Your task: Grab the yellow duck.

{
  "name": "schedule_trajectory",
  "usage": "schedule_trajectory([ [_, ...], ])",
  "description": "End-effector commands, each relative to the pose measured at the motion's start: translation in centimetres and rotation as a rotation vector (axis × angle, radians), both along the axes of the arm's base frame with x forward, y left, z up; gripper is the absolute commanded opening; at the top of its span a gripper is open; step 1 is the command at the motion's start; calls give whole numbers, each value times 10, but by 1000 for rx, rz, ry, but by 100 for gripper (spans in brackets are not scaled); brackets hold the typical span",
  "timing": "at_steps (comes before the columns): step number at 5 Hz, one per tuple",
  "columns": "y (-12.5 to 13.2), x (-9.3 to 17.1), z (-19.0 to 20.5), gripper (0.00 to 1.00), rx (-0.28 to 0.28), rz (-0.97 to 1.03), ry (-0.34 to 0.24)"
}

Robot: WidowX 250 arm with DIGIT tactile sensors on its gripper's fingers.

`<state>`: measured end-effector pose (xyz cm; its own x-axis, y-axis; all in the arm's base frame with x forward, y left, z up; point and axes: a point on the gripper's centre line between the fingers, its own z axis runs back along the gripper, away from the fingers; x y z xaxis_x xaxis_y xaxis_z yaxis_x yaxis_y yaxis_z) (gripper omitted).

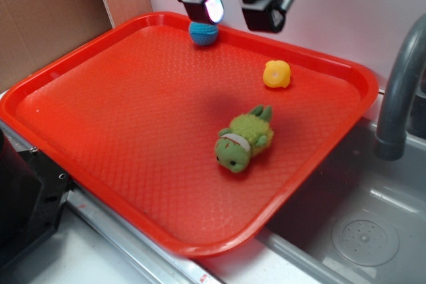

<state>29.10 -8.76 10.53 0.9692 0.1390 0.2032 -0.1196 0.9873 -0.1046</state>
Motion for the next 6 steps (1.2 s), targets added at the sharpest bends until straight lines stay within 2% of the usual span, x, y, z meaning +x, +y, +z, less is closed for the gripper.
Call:
schedule_trajectory([
  [1, -6, 40, -29, 100, 7, -60, -4],
  [2, -13, 46, -56, 100, 52, -59, 18],
  [3, -21, 46, -71, 0, 5, -52, 14],
  [4, -18, 47, -68, 0, 10, -32, 7],
  [5, -6, 36, -40, 0, 18, 2, 26],
  [6, 22, 7, 9, 0, -59, 35, 180],
])
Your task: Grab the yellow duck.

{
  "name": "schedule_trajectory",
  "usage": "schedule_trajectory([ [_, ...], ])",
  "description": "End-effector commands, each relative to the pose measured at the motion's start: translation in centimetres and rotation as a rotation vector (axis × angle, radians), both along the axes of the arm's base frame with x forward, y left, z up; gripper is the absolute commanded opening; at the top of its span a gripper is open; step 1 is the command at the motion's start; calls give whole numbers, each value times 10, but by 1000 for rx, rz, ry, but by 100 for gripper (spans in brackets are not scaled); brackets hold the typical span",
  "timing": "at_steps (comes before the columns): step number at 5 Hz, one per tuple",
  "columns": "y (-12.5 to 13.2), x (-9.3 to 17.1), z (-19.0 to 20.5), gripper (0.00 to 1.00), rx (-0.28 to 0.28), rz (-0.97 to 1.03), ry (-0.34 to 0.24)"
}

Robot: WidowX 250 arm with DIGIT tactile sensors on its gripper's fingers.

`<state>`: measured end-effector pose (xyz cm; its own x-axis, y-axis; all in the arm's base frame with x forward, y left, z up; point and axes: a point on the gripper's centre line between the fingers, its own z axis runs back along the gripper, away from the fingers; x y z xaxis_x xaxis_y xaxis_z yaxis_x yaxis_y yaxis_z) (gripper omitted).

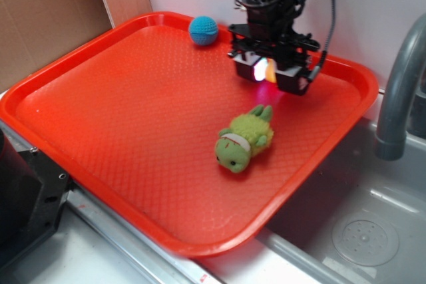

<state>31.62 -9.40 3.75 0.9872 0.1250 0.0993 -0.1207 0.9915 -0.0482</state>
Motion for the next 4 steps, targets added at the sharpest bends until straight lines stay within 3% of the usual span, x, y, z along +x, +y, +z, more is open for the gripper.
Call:
schedule_trajectory([
  [1, 73, -61, 123, 0, -98, 67, 9],
  [2, 94, -84, 131, 0, -30, 29, -33],
  [3, 113, -111, 137, 0, 81, 68, -22],
  [4, 124, -133, 138, 0, 141, 117, -59],
])
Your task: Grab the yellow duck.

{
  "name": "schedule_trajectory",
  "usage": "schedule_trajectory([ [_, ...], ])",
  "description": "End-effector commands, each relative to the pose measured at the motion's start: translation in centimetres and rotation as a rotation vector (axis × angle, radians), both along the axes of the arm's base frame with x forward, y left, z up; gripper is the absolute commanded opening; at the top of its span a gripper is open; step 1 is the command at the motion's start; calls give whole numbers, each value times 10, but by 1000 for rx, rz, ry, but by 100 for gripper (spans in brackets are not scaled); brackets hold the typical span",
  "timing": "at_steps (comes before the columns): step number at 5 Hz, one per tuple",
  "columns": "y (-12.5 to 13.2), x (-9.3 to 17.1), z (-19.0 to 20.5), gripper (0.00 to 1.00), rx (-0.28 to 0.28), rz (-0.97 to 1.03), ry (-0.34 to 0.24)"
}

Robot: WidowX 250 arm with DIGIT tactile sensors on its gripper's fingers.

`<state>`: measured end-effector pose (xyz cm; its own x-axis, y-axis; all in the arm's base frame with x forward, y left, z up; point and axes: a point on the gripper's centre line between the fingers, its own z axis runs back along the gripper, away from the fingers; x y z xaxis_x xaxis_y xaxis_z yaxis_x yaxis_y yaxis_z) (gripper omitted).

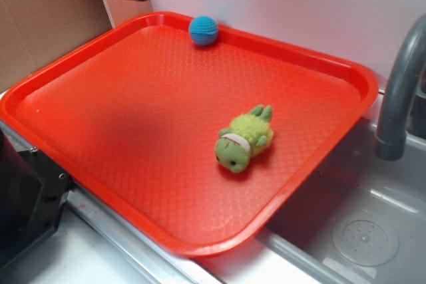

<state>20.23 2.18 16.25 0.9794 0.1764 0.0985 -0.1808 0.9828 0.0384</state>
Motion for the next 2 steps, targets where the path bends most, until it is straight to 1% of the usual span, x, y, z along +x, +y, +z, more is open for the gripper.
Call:
schedule_trajectory([
  [1, -4, -33, 1, 0, 57, 89, -184],
  [2, -5, -30, -1, 0, 53, 115, -178],
])
